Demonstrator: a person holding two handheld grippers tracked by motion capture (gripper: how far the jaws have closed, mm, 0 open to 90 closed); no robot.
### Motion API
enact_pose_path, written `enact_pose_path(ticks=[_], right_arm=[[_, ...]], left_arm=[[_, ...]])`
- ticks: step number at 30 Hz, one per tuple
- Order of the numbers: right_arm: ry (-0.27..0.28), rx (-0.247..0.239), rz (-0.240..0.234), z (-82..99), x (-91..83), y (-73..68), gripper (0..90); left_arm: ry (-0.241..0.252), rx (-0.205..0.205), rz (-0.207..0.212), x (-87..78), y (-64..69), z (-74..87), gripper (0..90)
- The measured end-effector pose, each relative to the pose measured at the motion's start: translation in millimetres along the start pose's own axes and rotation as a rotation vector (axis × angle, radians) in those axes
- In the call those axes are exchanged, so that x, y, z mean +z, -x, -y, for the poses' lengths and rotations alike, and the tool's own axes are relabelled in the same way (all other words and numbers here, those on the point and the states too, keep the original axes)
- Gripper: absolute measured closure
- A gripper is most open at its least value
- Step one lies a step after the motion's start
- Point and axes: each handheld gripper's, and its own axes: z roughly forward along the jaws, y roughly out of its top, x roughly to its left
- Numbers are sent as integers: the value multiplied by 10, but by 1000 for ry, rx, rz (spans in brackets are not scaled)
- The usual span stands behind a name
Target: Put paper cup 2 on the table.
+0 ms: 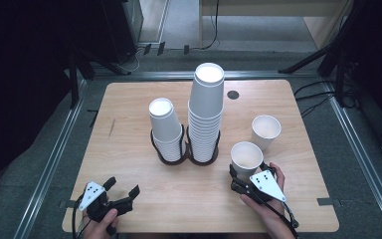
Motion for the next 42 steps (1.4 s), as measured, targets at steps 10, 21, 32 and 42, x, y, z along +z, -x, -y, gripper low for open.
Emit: enact_pose_path(ticks=[10, 21, 32, 42], right_arm=[[-42, -1, -19, 38, 15, 1, 144], [-142, 17, -15, 18, 8, 21, 139], [-229, 24, -38, 8, -44, 25, 110], [-260, 25, -119, -66, -159, 68, 0]], left_arm=[[1, -2, 0, -6, 4, -4, 13], [2, -2, 2, -10, 8, -11, 13], [1, -4, 7, -12, 18, -12, 13], [0, -6, 10, -15, 8, -12, 13]])
